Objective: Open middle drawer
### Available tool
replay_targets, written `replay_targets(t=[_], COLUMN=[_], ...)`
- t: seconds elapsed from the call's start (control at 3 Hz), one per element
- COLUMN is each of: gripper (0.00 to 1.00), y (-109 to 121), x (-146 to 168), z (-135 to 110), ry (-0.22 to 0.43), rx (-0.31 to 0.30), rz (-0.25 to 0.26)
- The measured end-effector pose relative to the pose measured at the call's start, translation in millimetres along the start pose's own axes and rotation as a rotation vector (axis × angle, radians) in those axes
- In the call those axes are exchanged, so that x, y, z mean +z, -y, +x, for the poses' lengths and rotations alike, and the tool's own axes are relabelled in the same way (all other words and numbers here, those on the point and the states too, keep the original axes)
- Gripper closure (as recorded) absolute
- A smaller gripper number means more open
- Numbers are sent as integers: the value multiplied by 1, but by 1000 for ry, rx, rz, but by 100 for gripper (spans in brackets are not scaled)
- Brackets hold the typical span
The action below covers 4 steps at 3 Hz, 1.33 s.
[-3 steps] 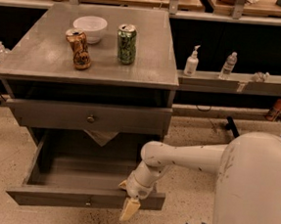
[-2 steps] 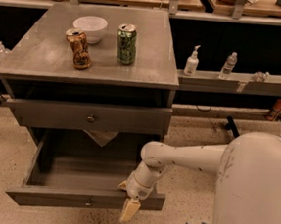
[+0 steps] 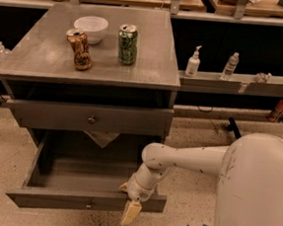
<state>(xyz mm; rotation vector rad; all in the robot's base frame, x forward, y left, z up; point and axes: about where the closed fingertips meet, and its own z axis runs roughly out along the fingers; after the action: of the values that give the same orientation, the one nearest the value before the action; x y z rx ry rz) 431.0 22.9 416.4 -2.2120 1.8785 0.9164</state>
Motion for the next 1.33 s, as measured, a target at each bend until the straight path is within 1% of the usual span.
replay_targets(t=[0.33,0.67,1.0,1.33], gripper=[14,0,0,0], y=[0,0,1,5], x=[0,0,1,-17], z=[0,0,-1,-18], ry=[0,3,7,-17], rx=[0,-3,-9,-108], rz=[0,-2,-4,47])
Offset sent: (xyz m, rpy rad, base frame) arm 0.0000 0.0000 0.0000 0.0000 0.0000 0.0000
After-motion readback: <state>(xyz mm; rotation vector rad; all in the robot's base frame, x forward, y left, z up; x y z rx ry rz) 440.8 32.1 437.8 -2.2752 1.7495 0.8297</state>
